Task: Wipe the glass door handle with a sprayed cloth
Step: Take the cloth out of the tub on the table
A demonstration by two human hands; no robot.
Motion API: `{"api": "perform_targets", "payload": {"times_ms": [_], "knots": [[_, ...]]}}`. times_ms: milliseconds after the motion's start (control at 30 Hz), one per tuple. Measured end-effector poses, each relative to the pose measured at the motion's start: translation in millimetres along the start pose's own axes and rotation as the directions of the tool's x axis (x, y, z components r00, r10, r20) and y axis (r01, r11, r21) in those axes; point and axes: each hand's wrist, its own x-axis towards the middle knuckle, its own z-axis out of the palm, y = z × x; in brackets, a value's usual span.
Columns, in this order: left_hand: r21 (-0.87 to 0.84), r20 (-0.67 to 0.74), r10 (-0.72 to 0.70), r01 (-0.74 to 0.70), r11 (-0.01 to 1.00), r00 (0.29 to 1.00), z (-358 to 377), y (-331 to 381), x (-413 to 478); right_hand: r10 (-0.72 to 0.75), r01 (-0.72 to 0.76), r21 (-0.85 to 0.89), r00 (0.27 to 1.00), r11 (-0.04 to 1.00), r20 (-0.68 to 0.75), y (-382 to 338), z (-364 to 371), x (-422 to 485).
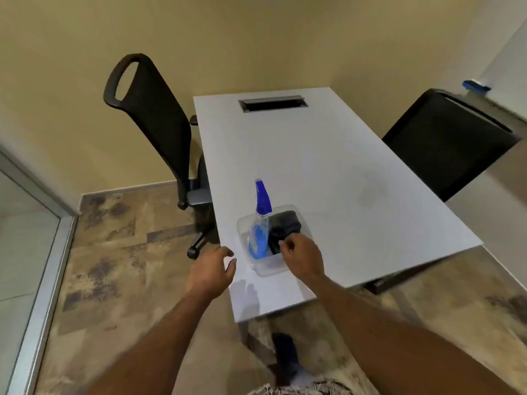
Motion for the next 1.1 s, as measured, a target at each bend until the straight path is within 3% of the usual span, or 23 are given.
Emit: {"api": "perform_targets", "payload": {"times_ms": [100, 333, 600, 800, 867, 1000, 1100], "knots": [[-0.136, -0.013, -0.050, 0.048, 0.990, 0.999, 7, 14, 20, -0.015, 0.015, -0.057, 1.000, 0.998, 0.001, 8, -6, 24], [-0.226, 0.028, -0.138, 0.140, 0.964, 0.990, 33, 19, 47, -0.070, 0.088, -0.186, 0.992, 0.979, 0.102, 30, 0, 72], [-0.420, 0.187, -0.369, 0.414, 0.808, 0.910, 66, 19, 73, -0.174, 0.246, -0.325, 0.956, 0.913, 0.236, 43, 27, 97], [-0.537, 0.259, -0.301, 0.396, 0.745, 0.918, 75, 25, 74, -0.129, 0.254, -0.400, 0.941, 0.881, 0.314, 41, 35, 104], [-0.511, 0.270, -0.307, 0.406, 0.758, 0.913, 76, 26, 74, -0.099, 0.231, -0.386, 0.937, 0.893, 0.334, 42, 37, 104], [-0.491, 0.283, -0.315, 0.419, 0.764, 0.906, 77, 26, 77, 0.034, 0.016, -0.169, 0.957, 0.986, 0.289, 41, 40, 107], [-0.493, 0.288, -0.340, 0.443, 0.749, 0.895, 79, 26, 76, 0.004, 0.028, -0.133, 0.972, 0.991, 0.234, 42, 40, 107]]}}
